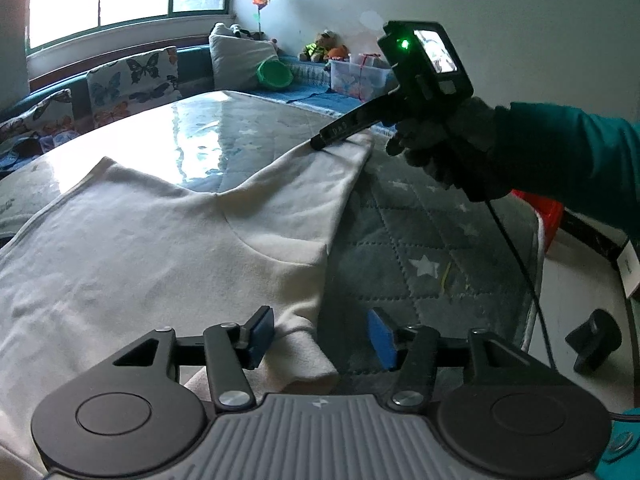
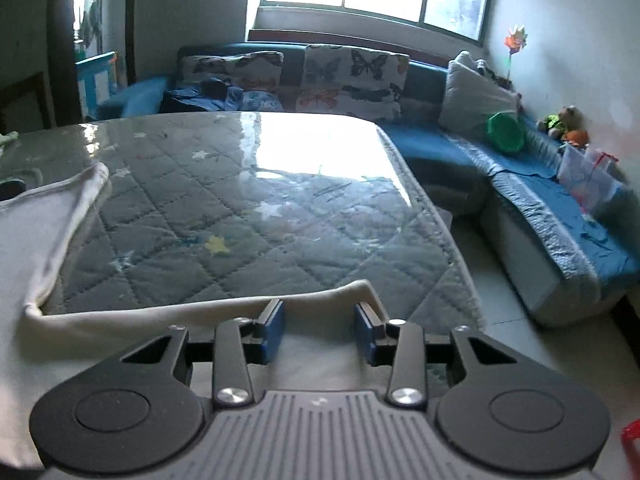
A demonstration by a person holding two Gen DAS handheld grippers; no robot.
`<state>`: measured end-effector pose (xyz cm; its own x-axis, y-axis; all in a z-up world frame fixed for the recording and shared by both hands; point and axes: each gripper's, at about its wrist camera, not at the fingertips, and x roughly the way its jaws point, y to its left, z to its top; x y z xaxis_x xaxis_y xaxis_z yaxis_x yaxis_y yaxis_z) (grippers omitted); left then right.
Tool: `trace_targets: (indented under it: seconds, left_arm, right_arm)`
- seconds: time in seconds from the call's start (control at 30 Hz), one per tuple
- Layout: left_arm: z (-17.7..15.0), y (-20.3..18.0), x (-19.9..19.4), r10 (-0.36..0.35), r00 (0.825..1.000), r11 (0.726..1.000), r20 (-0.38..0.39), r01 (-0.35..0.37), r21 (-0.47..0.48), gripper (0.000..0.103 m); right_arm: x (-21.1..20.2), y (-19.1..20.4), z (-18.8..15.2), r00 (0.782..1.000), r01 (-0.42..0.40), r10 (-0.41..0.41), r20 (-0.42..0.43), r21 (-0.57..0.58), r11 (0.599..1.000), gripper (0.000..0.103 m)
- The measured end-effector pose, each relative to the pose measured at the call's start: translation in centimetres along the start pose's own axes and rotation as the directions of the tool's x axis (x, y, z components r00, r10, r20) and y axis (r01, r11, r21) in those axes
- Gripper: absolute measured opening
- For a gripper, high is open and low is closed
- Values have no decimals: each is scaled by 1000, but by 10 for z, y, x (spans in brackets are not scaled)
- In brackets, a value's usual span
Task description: Fold clothes
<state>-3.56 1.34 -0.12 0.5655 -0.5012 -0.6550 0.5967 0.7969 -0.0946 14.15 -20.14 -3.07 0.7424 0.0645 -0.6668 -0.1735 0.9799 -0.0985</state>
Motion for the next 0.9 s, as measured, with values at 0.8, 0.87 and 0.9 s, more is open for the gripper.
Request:
trace_targets:
  seconds: [0.8,0.87,0.9]
  left_arm:
    - [-61,172,-143,730,657,552,-188,-729,-406,45]
    - [-67,180,-145,738,640,526,-215,-744,-412,45]
    - [-69,181,-146,741,633,519,-222,-751,-409,45]
  right_arm:
    - [-52,59,-9,986,-156,162,37,-123,980,49]
    - [-55,66,-11,984,-171,177,34,-133,976,51]
    - [-56,69,-12,982,-178,184,31,-139,974,52]
